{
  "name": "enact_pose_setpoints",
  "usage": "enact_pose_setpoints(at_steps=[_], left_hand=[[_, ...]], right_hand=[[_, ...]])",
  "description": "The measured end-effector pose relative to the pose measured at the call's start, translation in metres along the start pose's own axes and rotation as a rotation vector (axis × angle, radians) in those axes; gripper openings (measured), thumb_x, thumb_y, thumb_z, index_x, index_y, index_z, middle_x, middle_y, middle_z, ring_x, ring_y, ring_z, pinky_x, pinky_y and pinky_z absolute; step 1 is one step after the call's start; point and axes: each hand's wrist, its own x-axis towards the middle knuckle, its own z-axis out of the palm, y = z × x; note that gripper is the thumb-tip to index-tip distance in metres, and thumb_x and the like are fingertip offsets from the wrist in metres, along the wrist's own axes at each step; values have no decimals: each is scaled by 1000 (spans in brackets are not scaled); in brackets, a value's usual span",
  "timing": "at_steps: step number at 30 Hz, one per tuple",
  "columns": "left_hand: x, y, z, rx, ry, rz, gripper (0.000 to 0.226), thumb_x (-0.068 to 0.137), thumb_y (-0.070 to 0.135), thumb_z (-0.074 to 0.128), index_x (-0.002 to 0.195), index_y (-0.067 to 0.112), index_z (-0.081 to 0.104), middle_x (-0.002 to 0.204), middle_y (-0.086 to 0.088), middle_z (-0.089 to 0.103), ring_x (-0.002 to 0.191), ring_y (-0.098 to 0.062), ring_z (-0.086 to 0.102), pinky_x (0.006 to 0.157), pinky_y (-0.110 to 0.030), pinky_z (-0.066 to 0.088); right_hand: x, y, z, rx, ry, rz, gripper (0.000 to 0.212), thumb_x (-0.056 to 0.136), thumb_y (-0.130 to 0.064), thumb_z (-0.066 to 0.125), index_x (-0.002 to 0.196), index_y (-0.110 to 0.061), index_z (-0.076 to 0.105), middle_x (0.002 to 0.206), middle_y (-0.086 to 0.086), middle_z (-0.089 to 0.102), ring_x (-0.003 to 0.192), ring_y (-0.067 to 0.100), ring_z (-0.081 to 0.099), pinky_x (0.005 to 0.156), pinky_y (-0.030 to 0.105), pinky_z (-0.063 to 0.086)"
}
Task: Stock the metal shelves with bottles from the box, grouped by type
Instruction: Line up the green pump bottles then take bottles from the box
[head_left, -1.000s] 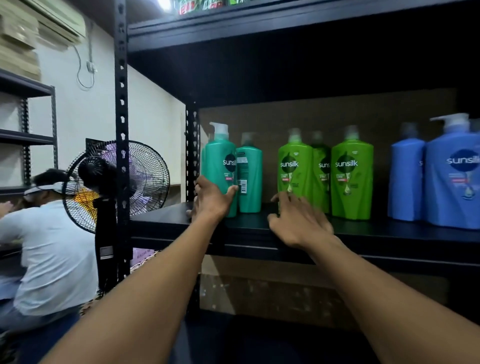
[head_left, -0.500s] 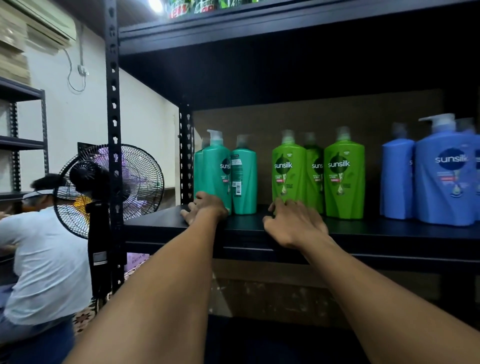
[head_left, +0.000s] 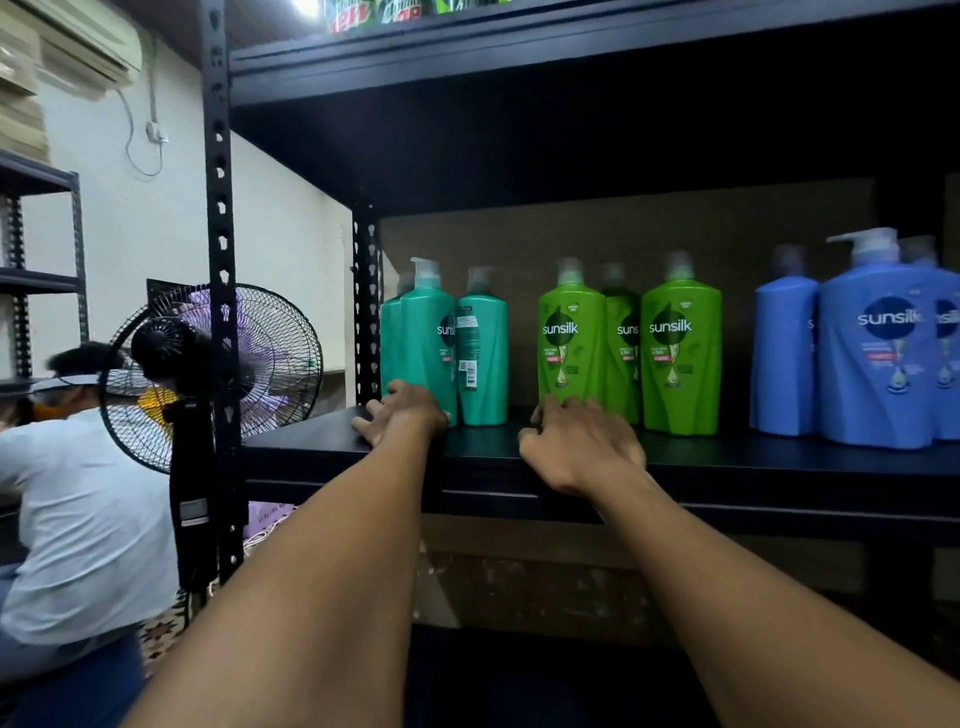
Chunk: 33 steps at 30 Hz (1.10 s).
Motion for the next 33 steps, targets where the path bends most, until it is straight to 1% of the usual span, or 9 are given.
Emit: enact_pose_setpoints(at_steps=[5, 9, 16, 21, 24, 26, 28, 30, 33], left_hand=[[0, 5, -5, -16, 6, 18, 92, 94, 45, 66, 157, 2, 15, 157, -20, 37, 147, -38, 28, 118, -53, 21], [-9, 2, -9, -117, 17, 12, 111, 89, 44, 75, 159, 4, 0, 161, -25, 24, 149, -42, 19, 118, -57, 20], [-11, -3, -7, -299, 123, 78, 97, 81, 34, 82, 149, 14, 16, 149, -17, 33, 140, -37, 26, 111, -58, 31], [-20, -7, -9, -369, 195, 207, 83, 82, 34, 81, 140, 18, 25, 143, -14, 34, 135, -35, 30, 106, -57, 36], [-28, -17, -13, -554, 323, 284, 92, 80, 31, 83, 148, 19, 22, 149, -14, 32, 140, -35, 27, 112, -57, 34], [-40, -27, -17, -648, 379, 287, 92, 80, 32, 84, 151, 18, 25, 151, -15, 31, 140, -34, 27, 116, -53, 32], [-62, -38, -17, -669, 441, 390, 84, 80, 33, 83, 147, 18, 34, 147, -12, 36, 135, -30, 31, 114, -50, 36], [-92, -50, -11, -662, 498, 538, 74, 81, 34, 81, 142, 21, 42, 141, -6, 42, 130, -25, 35, 108, -47, 41], [-143, -68, 8, -648, 510, 704, 62, 83, 39, 77, 137, 25, 50, 138, 2, 48, 128, -22, 41, 107, -42, 42]], right_hand=[[2, -1, -3, 0, 22, 5, 51, 91, -48, 34, 131, -24, 53, 135, 8, 56, 123, 30, 50, 97, 44, 43], [-5, -5, -5, -17, 41, 24, 50, 90, -48, 35, 130, -23, 55, 133, 8, 56, 121, 30, 51, 94, 44, 44], [-7, -5, -1, -23, 96, 29, 48, 91, -46, 35, 127, -20, 55, 127, 10, 59, 117, 30, 53, 88, 43, 43], [-12, -4, -2, 41, 121, 33, 50, 91, -46, 43, 133, -21, 49, 132, 9, 57, 121, 29, 51, 93, 43, 45], [-19, 5, -9, 281, 150, 38, 41, 88, -43, 56, 127, -31, 52, 127, -3, 62, 117, 22, 56, 93, 38, 46], [-29, 13, -18, 539, 189, 65, 34, 88, -34, 62, 122, -34, 57, 118, -8, 66, 109, 17, 61, 90, 34, 48], [-47, 20, -26, 753, 259, 69, 29, 88, -20, 65, 115, -31, 61, 108, -8, 67, 102, 14, 64, 92, 35, 51], [-73, 25, -27, 838, 361, 20, 30, 87, -7, 65, 110, -27, 63, 104, -5, 67, 97, 6, 63, 91, 31, 53], [-123, 31, -13, 802, 488, -71, 36, 84, 3, 62, 108, -24, 63, 104, -4, 64, 95, 3, 61, 80, 15, 50]])
